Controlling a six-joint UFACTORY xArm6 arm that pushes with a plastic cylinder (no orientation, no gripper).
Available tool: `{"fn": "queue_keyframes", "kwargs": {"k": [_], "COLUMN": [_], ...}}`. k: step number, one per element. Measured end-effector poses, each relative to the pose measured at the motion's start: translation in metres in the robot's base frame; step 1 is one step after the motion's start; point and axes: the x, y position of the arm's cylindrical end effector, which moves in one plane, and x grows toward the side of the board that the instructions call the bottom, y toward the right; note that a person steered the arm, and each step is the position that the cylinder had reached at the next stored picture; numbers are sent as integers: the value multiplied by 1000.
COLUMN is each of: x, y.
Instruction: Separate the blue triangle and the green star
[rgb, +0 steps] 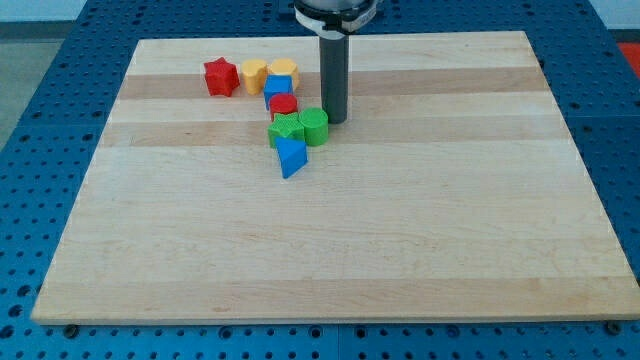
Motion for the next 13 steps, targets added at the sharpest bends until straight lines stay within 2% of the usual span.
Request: {"fn": "queue_keyframes", "kwargs": {"k": [2,4,5,7,9,13], "x": [0,6,26,95,89,86], "y": [9,60,80,82,29,-7]}}
